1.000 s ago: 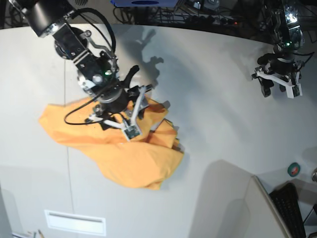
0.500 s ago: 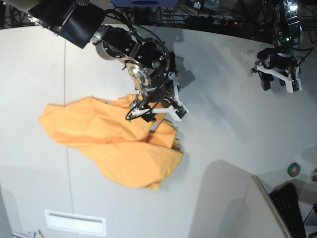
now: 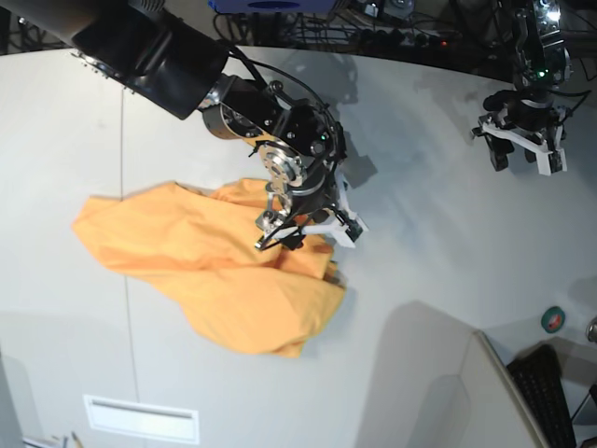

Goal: Layout the t-shirt on the table in an organized manner, then fold the t-shirt properly
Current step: 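Lift and drag the grasped shirt with the right gripper to spread it, then grasp another edge of the shirt with the left gripper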

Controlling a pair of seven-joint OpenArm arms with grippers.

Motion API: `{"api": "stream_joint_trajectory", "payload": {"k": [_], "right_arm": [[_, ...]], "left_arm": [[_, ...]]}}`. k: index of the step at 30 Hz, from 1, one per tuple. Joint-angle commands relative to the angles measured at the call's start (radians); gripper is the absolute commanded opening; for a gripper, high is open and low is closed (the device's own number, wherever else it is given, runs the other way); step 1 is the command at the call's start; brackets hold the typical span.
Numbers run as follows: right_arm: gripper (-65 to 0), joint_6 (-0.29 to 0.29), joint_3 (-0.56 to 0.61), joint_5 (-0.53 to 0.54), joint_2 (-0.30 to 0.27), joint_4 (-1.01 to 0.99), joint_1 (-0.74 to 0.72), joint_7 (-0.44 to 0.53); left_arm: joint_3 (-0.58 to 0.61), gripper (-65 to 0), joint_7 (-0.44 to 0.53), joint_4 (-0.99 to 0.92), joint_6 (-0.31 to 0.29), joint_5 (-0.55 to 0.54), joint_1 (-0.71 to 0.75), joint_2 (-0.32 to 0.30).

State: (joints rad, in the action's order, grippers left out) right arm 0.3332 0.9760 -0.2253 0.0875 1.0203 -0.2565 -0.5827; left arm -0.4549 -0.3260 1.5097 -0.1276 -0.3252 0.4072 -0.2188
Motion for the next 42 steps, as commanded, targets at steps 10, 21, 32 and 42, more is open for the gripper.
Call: {"api": "stream_joint_trajectory", "payload": {"k": [10, 21, 32, 42], "right_arm": [[-65.0, 0.008, -0.009, -0.013, -0.007, 0.078, 0.026, -0.009], [-65.0, 0.008, -0.010, -0.013, -0.111, 0.302, 0.128, -0.047], [-65.0, 0.008, -0.010, -0.013, -0.111, 0.302, 0.128, -0.082], [-65.0, 0.010, -0.010, -0.013, -0.122, 0.302, 0.131, -0.082]], "left_arm": [[0.006, -28.1, 0.024, 0.016, 0.006, 0.001, -0.011, -0.012], [0.405, -28.3, 0.024, -0.064, 0.010, 0.096, -0.247, -0.003], [0.644, -28.1, 0.026, -0.202, 0.004, 0.262, -0.448, 0.051], [0.759, -29.3, 0.028, -0.456, 0.004, 0.265, -0.637, 0.132]]}}
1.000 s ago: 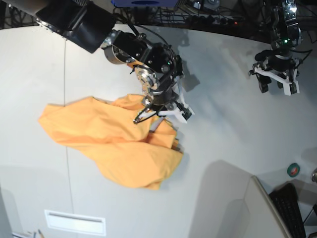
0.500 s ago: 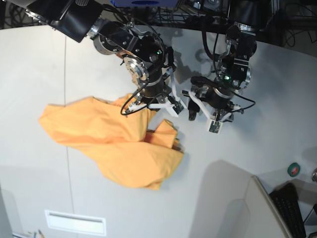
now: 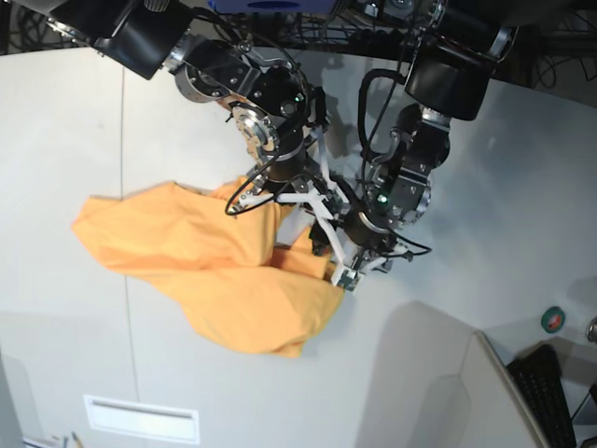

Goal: Layout the t-shirt on the table in an organized manner, then fold the t-shirt properly
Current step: 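Grasp another edge of the shirt with the left gripper, then stretch the shirt between both grippers and lay it on the table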

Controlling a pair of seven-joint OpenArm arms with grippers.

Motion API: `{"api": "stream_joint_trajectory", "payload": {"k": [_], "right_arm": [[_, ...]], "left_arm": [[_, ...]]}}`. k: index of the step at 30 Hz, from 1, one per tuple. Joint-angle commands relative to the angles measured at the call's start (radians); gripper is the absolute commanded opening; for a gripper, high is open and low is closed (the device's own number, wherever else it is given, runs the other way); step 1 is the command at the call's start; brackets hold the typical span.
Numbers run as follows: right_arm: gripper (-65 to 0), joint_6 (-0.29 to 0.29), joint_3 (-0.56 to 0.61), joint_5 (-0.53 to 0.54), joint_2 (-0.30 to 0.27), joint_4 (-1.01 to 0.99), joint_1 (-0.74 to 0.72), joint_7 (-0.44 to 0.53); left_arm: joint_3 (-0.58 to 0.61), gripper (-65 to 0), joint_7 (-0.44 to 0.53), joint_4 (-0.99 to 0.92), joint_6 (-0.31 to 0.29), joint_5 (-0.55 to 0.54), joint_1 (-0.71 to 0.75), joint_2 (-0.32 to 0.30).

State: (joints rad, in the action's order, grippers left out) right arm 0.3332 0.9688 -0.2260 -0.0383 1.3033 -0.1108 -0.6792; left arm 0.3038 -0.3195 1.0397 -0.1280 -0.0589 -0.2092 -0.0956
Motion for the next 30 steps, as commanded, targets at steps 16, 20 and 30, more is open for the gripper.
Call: {"api": "stream_joint_trajectory", "payload": {"k": [16, 20, 30], "right_arm": [[-65.0, -0.029, -0.301, -0.011, -0.114, 0.312, 0.122, 0.017], [-65.0, -0.115, -0.462, -0.011, -0.119, 0.348, 0.156, 0.019], [-65.0, -0.276, -0.643, -0.011, -0.114, 0.361, 0.104, 0.016]], "left_arm": [[-0.012, -65.0, 0.124, -0.151, 0.006, 0.004, -0.086, -0.071], [-0.013, -65.0, 0.026, 0.050, 0.009, 0.004, 0.009, -0.183], [-0.262, -65.0, -0.116, 0.486, 0.011, 0.008, 0.265, -0.286]]}}
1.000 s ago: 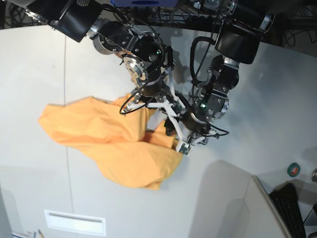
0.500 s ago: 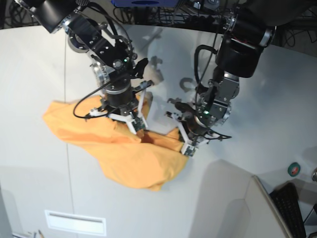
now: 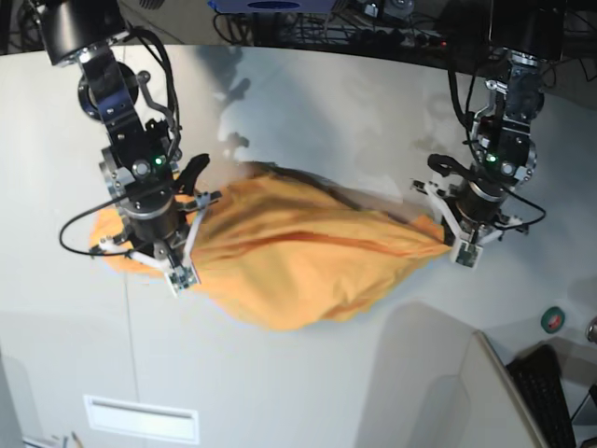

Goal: Layout the t-shirt on the table in an organized manner, then fold the t-shirt properly
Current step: 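Stretch the shirt between both grippers and lay it on the table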

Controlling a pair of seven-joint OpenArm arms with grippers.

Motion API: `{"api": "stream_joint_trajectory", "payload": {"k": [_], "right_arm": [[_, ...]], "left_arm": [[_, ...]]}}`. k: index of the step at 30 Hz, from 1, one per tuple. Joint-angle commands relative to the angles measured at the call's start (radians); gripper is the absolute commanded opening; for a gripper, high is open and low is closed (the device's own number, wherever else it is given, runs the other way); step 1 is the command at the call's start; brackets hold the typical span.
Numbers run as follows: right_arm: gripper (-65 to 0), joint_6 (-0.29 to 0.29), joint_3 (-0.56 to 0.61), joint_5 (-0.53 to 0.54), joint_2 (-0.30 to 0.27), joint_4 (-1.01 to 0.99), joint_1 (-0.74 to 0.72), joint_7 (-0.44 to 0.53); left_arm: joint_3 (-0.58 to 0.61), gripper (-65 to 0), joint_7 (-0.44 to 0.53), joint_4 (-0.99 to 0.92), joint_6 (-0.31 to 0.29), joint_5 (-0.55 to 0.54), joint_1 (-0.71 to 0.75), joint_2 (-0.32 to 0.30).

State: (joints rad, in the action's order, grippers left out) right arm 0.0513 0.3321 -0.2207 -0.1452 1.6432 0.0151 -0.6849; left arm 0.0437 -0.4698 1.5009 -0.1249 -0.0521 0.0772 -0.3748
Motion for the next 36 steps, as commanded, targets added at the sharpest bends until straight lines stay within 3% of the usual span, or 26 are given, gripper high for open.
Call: {"api": "stream_joint_trajectory", "payload": {"k": [1, 6, 10, 14, 18, 20, 22, 23, 26, 27, 31, 36], "right_arm": [[-65.0, 0.003, -0.003, -0.016, -0.006, 0.022, -0.043, 0.020], [-65.0, 0.002, -0.004, -0.016, 0.019, 0.048, -0.169, -0.039], [-65.0, 0.002, -0.006, -0.016, 0.023, -0.136, -0.289, -0.042], [-65.0, 0.002, -0.008, -0.015, 0.028, -0.298, -0.318, -0.040], [-65.0, 0.002, -0.011, -0.009, 0.029, -0.343, -0.295, -0.040], [-65.0, -0.006, -0.060, 0.079, 0.029, -0.298, -0.271, -0.039], [-65.0, -0.061, -0.155, 0.228, 0.028, -0.212, -0.225, -0.039], [-61.1, -0.104, -0.219, 0.312, 0.026, -0.157, -0.194, -0.039], [-38.0, -0.224, -0.359, 0.518, 0.026, -0.024, -0.068, -0.039], [-33.0, -0.264, -0.383, 0.571, 0.026, 0.019, -0.022, -0.039], [-35.3, -0.396, -0.374, 0.723, 0.028, 0.071, 0.135, -0.046], [-35.7, -0.419, -0.288, 0.792, 0.031, 0.002, 0.190, -0.042]], "left_arm": [[-0.008, -65.0, 0.013, 0.048, 0.008, 0.001, -0.024, -0.006], [-0.008, -65.0, -0.039, 0.082, 0.008, 0.001, -0.058, -0.005], [0.003, -65.0, -0.039, 0.005, 0.008, 0.002, -0.084, 0.003], [0.057, -65.0, -0.039, -0.012, 0.008, 0.018, -0.061, 0.012], [0.092, -65.0, -0.033, -0.012, 0.008, 0.179, 0.005, 0.041], [0.091, -65.0, -0.031, -0.010, 0.008, 0.275, 0.042, 0.070], [0.091, -65.0, -0.031, -0.009, 0.008, 0.347, 0.069, 0.093], [0.091, -65.0, -0.031, -0.007, 0.008, 0.375, 0.082, 0.102], [0.091, -65.0, -0.031, 0.000, 0.008, 0.401, 0.112, 0.112], [0.091, -65.0, -0.031, 0.000, 0.008, 0.400, 0.121, 0.112], [0.091, -65.0, -0.030, 0.000, 0.008, 0.404, 0.151, 0.112], [0.091, -65.0, -0.030, 0.016, 0.008, 0.404, 0.184, 0.112]]}}
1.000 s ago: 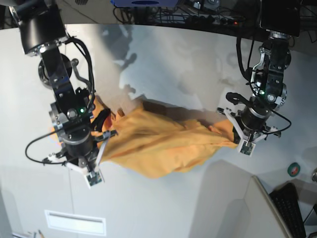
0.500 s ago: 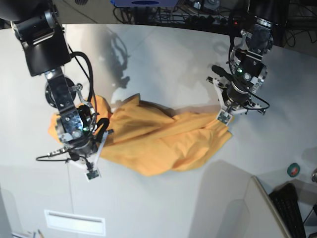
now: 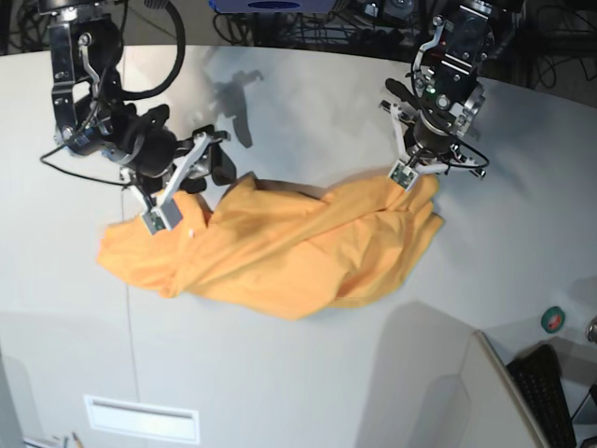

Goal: Layout the t-shirt on the table in an organized manner, then fold the t-shirt properly
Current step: 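Stretch the shirt between both grippers and lay it on the table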

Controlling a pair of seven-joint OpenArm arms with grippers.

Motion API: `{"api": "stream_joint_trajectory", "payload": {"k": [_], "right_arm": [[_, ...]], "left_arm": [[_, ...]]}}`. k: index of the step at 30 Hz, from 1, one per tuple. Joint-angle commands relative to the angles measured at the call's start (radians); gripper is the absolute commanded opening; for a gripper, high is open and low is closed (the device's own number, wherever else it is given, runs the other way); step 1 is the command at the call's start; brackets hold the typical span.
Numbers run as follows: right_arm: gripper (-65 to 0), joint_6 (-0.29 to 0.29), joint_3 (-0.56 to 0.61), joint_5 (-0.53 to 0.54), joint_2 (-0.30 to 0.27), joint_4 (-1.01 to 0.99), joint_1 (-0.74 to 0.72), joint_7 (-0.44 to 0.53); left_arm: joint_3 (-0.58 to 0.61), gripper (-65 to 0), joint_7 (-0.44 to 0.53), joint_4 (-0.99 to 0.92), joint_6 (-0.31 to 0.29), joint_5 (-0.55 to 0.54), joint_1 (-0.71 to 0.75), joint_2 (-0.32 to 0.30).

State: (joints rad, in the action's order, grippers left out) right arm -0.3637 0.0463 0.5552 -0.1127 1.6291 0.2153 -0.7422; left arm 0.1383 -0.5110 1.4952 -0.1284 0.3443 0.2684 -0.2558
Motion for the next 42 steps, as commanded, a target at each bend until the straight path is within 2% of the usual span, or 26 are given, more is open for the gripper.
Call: {"api": "stream_joint_trajectory", "payload": {"k": [1, 7, 10, 21, 22, 23, 25, 26, 28, 33, 38, 42], "right_arm": [[-35.7, -0.004, 0.014, 0.019, 0.000, -0.016, -0.021, 0.017], [-35.7, -0.005, -0.007, 0.019, 0.058, -0.232, -0.115, 0.086], [-35.7, -0.008, -0.004, 0.021, 0.060, -0.287, -0.152, 0.112], [-36.6, -0.019, -0.012, 0.022, 0.061, -0.474, -0.288, 0.114], [-37.8, -0.037, -0.012, 0.022, 0.061, -0.491, -0.299, 0.114], [-42.3, -0.068, -0.012, 0.022, 0.061, -0.507, -0.307, 0.114], [-58.4, -0.137, -0.012, 0.022, 0.061, -0.522, -0.311, 0.111], [-65.0, -0.173, -0.012, 0.022, 0.061, -0.517, -0.308, 0.108], [-65.0, -0.211, -0.012, 0.024, 0.060, -0.501, -0.296, 0.088], [-65.0, -0.211, -0.012, 0.019, 0.034, -0.263, -0.158, -0.009], [-65.0, -0.211, -0.012, 0.015, -0.009, 0.006, 0.000, -0.061], [-65.0, -0.211, -0.012, 0.015, -0.051, 0.095, 0.094, -0.069]], "left_arm": [[-0.004, -65.0, 0.012, 0.035, 0.011, 0.008, 0.002, -0.007], [-0.006, -65.0, 0.012, 0.080, 0.011, 0.008, 0.027, -0.007], [-0.006, -65.0, 0.012, 0.081, 0.011, 0.008, 0.029, -0.007], [-0.006, -65.0, 0.012, 0.083, 0.011, 0.008, 0.024, -0.004], [-0.006, -65.0, 0.012, 0.083, 0.011, 0.008, 0.022, 0.000], [-0.006, -65.0, 0.012, 0.083, 0.011, 0.008, 0.021, 0.002], [-0.006, -65.0, 0.012, 0.083, 0.011, 0.008, 0.021, 0.005], [-0.006, -65.0, 0.012, 0.083, 0.011, 0.009, 0.021, 0.005], [-0.006, -65.0, 0.012, 0.084, 0.011, 0.009, 0.021, 0.006], [-0.006, -65.0, 0.012, 0.124, 0.011, 0.009, 0.047, 0.006], [-0.004, -65.0, 0.004, 0.198, 0.011, 0.011, 0.082, 0.005], [0.001, -65.0, 0.002, 0.196, 0.011, 0.011, 0.090, 0.005]]}}
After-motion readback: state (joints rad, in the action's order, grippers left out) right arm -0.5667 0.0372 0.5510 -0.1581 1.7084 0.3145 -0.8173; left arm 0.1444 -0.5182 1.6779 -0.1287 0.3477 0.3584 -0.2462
